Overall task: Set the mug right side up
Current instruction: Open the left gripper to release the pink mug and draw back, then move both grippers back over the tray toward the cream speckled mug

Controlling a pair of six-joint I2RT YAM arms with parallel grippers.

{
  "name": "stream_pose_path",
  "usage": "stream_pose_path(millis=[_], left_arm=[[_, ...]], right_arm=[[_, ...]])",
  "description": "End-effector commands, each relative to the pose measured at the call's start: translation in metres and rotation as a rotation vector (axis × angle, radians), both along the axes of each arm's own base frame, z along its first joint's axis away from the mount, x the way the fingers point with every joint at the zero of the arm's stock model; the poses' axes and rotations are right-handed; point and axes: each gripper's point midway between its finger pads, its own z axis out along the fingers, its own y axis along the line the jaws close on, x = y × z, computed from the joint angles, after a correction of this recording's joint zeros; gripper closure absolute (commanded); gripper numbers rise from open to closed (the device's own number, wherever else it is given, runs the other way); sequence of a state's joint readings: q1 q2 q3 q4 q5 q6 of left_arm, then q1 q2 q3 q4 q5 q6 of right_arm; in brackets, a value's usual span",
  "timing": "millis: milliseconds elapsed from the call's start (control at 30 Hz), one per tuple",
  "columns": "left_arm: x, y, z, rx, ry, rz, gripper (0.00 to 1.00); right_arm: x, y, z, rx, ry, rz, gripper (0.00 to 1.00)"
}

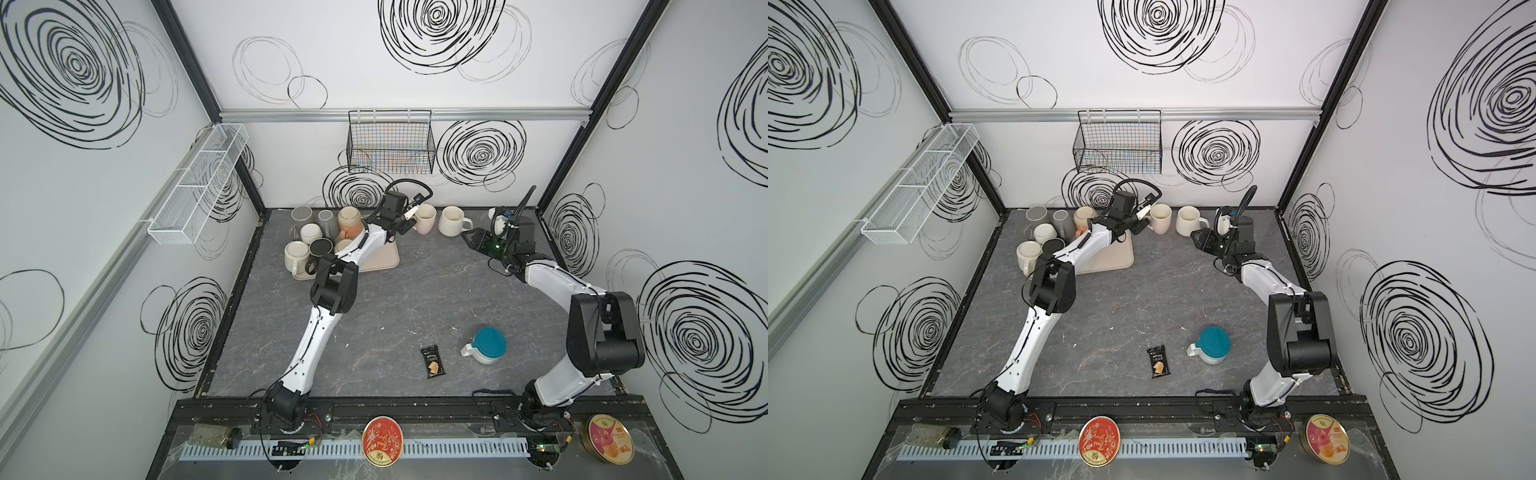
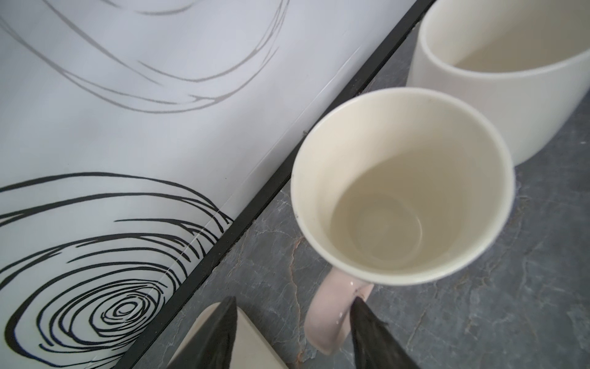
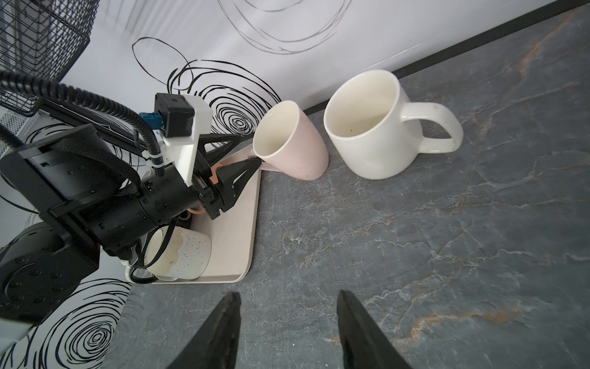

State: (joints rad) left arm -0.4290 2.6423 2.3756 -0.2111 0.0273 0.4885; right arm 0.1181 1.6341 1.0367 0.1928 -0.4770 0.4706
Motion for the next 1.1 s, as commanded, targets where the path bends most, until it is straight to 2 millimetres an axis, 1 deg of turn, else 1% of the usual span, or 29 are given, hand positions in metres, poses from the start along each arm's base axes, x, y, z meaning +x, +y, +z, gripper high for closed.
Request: stream_pose_path(millis=[0, 100, 200, 267, 367, 433, 500, 567, 667, 733, 800, 833, 933, 1000, 1067], left_arm=[[-0.003, -0.001, 0.026, -0.053, -0.032, -0.014, 0.38], [-0.018, -0.003, 0.043, -0.095, -0.036, -0.049, 0.35], [-0.036, -0.001, 0.064, -0.139, -0.055, -0.071, 0.34], [-0.048, 0.003, 0.081, -0.165, -0.076, -0.074, 0.34], [-0.069, 0.012, 0.1, -0.177, -0.08, -0.074, 0.33], [-0.085, 0.025, 0.109, -0.17, -0.075, -0.061, 0.33], [-0.099, 0.045, 0.115, -0.164, -0.064, -0.02, 0.33], [-0.114, 0.069, 0.114, -0.173, -0.024, 0.029, 0.33], [-0.134, 0.119, 0.106, -0.209, 0.062, 0.179, 0.35], [-0.149, 0.155, 0.092, -0.238, 0.148, 0.302, 0.37], [-0.166, 0.178, 0.078, -0.265, 0.231, 0.372, 0.38], [-0.175, 0.187, 0.071, -0.267, 0.264, 0.398, 0.39], [-0.199, 0.206, 0.054, -0.226, 0.314, 0.45, 0.43], [-0.208, 0.217, 0.046, -0.193, 0.336, 0.482, 0.46], [-0.214, 0.228, 0.036, -0.168, 0.373, 0.523, 0.47]], right_arm=[[0.007, 0.008, 0.017, 0.0, -0.038, 0.02, 0.47], [0.006, 0.013, 0.021, -0.018, -0.046, 0.03, 0.47], [0.003, 0.019, 0.026, -0.041, -0.06, 0.04, 0.47], [0.0, 0.024, 0.029, -0.057, -0.068, 0.048, 0.47], [-0.005, 0.033, 0.033, -0.065, -0.078, 0.057, 0.47], [-0.01, 0.042, 0.03, -0.079, -0.08, 0.07, 0.47], [-0.014, 0.054, 0.026, -0.09, -0.08, 0.085, 0.47], [-0.021, 0.071, 0.021, -0.093, -0.082, 0.118, 0.47], [-0.032, 0.096, 0.014, -0.098, -0.072, 0.169, 0.47], [-0.041, 0.113, 0.007, -0.099, -0.063, 0.205, 0.47], [-0.047, 0.128, 0.001, -0.093, -0.053, 0.235, 0.47], [-0.05, 0.134, -0.002, -0.087, -0.044, 0.248, 0.47], [-0.059, 0.154, -0.008, -0.072, -0.03, 0.291, 0.47], [-0.063, 0.164, -0.011, -0.068, -0.025, 0.307, 0.47], [-0.069, 0.174, -0.012, -0.058, -0.021, 0.33, 0.47]])
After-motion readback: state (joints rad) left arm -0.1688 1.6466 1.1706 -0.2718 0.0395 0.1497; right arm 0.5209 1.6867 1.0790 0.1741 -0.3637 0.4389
